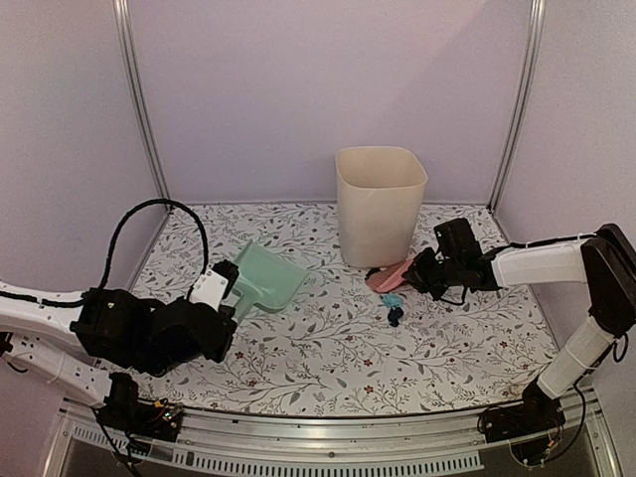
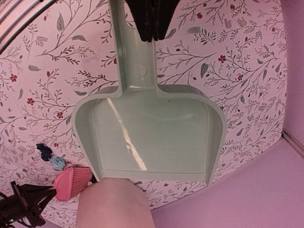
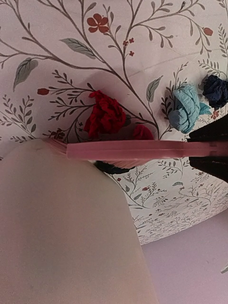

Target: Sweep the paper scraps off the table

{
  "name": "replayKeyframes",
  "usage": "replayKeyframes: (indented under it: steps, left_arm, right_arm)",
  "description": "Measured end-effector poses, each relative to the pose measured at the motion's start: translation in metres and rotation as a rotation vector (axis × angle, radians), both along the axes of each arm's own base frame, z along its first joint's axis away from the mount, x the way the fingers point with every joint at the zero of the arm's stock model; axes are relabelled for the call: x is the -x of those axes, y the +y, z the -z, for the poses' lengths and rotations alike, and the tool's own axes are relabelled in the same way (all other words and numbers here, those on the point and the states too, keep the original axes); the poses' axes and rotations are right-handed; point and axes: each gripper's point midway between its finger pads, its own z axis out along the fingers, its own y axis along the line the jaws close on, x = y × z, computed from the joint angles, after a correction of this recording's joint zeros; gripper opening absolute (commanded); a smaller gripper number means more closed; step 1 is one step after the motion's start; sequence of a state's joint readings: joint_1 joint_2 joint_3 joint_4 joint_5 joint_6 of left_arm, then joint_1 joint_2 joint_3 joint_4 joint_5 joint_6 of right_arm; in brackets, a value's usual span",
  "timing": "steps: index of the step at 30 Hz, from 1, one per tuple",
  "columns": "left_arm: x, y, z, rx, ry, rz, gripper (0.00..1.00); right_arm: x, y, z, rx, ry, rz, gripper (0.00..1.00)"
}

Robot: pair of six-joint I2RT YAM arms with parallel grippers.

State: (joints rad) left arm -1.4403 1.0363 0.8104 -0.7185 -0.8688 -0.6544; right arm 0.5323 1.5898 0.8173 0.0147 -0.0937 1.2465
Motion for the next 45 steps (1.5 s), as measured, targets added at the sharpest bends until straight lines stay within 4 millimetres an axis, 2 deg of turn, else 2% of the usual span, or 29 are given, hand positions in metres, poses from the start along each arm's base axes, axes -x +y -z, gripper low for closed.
replayKeyframes:
  steps: [3, 6, 11, 19, 22, 25, 29, 32, 38, 45]
  left_arm:
    - [0.0, 0.0, 0.0, 0.0, 0.0, 0.001, 0.0]
    - [0.0, 0.0, 0.0, -0.001, -0.001, 0.001, 0.0]
    - [0.0, -0.001, 0.002, -0.009, -0.002, 0.002, 0.0]
    - [0.0, -0.005, 0.005, -0.026, -0.002, 0.013, 0.0]
    - [0.001, -0.011, 0.006, -0.021, 0.0, 0.026, 0.0]
    - [0.001, -0.018, 0.012, -0.034, 0.008, 0.04, 0.0]
    - [0.005, -0.03, 0.024, -0.075, 0.021, 0.07, 0.0]
    - [0.01, -0.042, 0.032, -0.092, 0.037, 0.111, 0.0]
    - [0.022, -0.076, 0.047, -0.098, 0.081, 0.239, 0.0]
    - [0.034, -0.112, 0.067, -0.113, 0.117, 0.374, 0.0]
  right_arm:
    - [-0.006, 0.005, 0.002, -0.039, 0.004, -0.018, 0.0]
    - [-0.002, 0.006, 0.002, -0.056, 0.002, -0.035, 0.0]
    - [0.03, -0.004, 0.003, -0.067, 0.02, -0.072, 0.0]
    - [0.079, -0.03, -0.011, -0.031, 0.014, -0.119, 0.0]
    - [0.088, -0.036, -0.028, -0.011, -0.037, -0.154, 0.0]
    - [0.094, -0.041, -0.054, 0.018, -0.142, -0.199, 0.0]
    - [0.093, -0.048, -0.092, 0.08, -0.29, -0.244, 0.0]
    - [0.092, -0.054, -0.106, 0.14, -0.363, -0.258, 0.0]
    - [0.094, -0.079, -0.082, 0.32, -0.323, -0.248, 0.0]
    - [0.107, -0.09, -0.057, 0.417, -0.273, -0.268, 0.0]
